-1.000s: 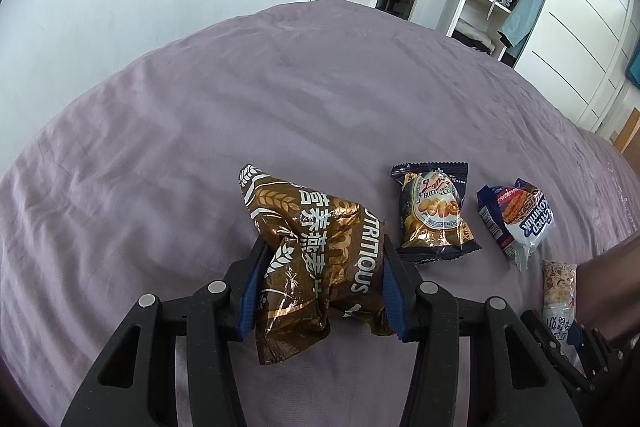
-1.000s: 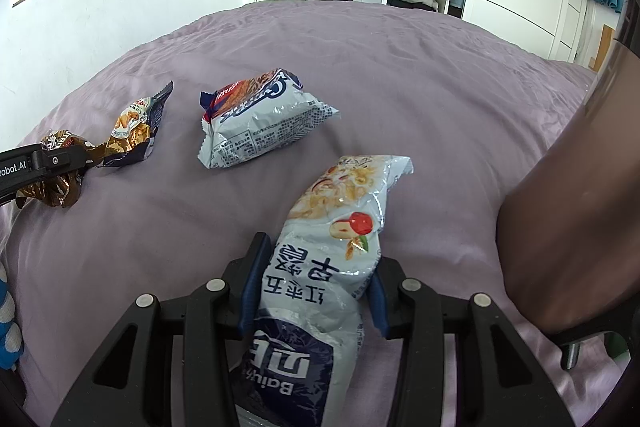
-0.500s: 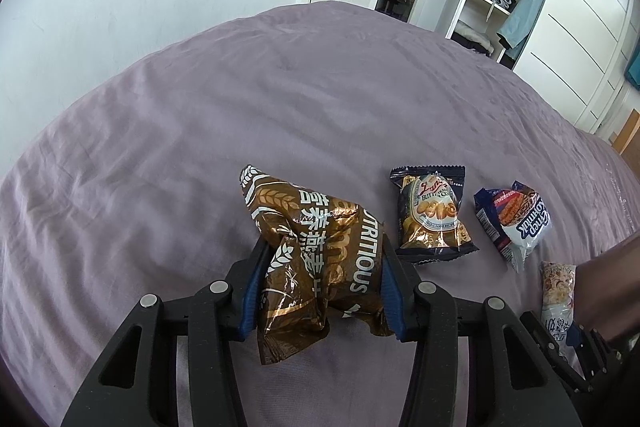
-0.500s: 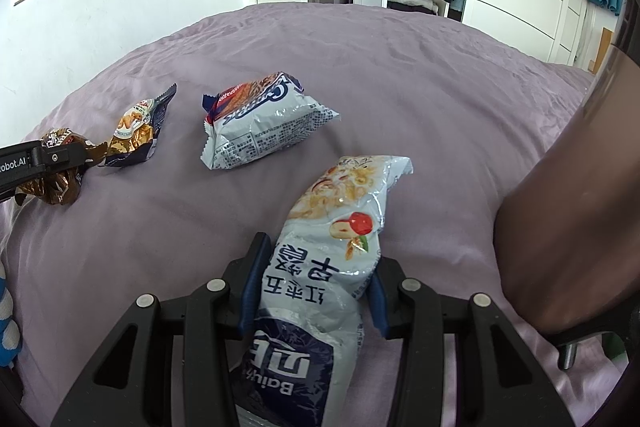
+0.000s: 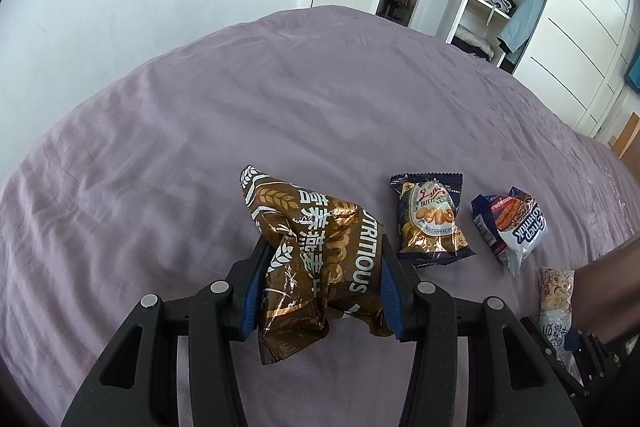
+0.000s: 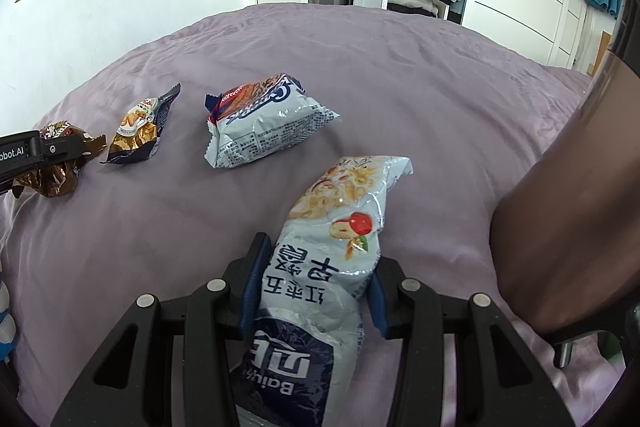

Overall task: Organize snacks
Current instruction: 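Carry the brown bag and white bag toward the green tray with both tools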

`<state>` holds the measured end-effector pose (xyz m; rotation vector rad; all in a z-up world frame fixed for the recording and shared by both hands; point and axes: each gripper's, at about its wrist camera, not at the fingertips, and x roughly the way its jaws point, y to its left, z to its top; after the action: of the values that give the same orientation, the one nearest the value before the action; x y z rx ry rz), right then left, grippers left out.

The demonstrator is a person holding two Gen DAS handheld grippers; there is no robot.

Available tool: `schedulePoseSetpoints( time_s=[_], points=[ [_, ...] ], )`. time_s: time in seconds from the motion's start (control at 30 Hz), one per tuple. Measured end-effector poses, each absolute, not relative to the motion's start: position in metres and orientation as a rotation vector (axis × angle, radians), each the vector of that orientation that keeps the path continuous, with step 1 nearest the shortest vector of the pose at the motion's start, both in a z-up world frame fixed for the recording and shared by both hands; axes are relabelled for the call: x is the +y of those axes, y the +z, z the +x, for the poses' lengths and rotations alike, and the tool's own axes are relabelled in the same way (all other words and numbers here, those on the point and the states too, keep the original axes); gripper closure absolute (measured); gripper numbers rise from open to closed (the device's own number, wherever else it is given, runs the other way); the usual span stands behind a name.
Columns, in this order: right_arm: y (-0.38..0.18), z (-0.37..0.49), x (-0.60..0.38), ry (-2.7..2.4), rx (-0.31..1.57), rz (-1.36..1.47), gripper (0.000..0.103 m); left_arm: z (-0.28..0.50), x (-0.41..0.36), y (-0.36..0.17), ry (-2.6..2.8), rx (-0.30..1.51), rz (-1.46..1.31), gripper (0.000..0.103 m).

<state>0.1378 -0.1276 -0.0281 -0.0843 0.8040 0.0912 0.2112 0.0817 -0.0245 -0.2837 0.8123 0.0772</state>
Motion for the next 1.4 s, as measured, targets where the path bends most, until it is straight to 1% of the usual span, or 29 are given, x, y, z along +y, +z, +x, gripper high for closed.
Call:
schedulePoseSetpoints(
  time_s=[0.43, 1.0, 1.4],
  points=[
    [-0.019, 0.129, -0.126, 0.092, 0.801, -0.078, 0.072, 0.205, 0.082, -0.017, 0.080, 0.790, -0.275, 0.060],
    [0.005, 0.089, -0.131, 0.125, 0.828, -0.083, 0.072, 0.190, 0.076, 0.003, 0.119, 0.728, -0.214, 0.060],
    [0.020, 0.055, -0.126, 0.141, 0.840, -0.090, 0.073, 0.148, 0.076, 0.038, 0.181, 0.673, -0.165, 0.060]
  ],
)
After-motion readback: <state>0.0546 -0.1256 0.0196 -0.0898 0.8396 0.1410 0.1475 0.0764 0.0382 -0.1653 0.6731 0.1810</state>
